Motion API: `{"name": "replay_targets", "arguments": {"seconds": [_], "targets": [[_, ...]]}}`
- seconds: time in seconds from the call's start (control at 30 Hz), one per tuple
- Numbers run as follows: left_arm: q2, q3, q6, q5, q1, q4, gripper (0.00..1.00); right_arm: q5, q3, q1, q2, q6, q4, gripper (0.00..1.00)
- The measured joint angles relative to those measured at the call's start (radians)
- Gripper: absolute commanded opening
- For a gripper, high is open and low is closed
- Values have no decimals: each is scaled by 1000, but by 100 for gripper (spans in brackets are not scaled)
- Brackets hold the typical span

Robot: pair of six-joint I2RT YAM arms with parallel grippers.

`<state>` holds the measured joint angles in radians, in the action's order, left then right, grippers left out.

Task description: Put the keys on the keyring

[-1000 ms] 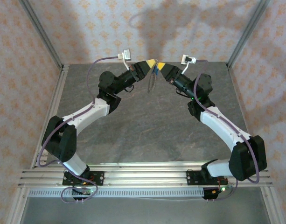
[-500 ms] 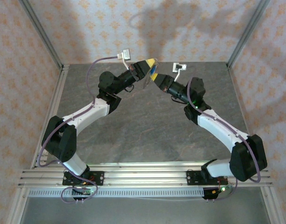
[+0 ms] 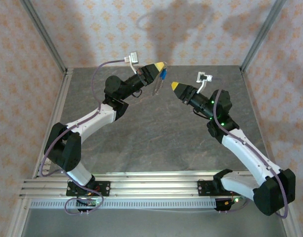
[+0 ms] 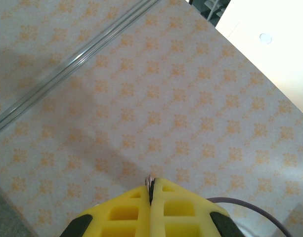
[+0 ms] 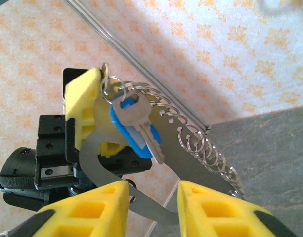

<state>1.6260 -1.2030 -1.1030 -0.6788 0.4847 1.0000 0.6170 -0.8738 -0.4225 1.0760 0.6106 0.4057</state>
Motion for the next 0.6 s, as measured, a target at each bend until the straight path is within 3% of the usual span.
{"name": "replay_targets", "arguments": {"seconds": [0.17, 0.6], "targets": [[0, 0, 0, 0, 0, 0, 0, -5, -50, -3, 18, -15, -5, 40], [0, 0, -2, 0, 0, 1, 0, -5, -161, -61, 149, -29, 6, 39]]}}
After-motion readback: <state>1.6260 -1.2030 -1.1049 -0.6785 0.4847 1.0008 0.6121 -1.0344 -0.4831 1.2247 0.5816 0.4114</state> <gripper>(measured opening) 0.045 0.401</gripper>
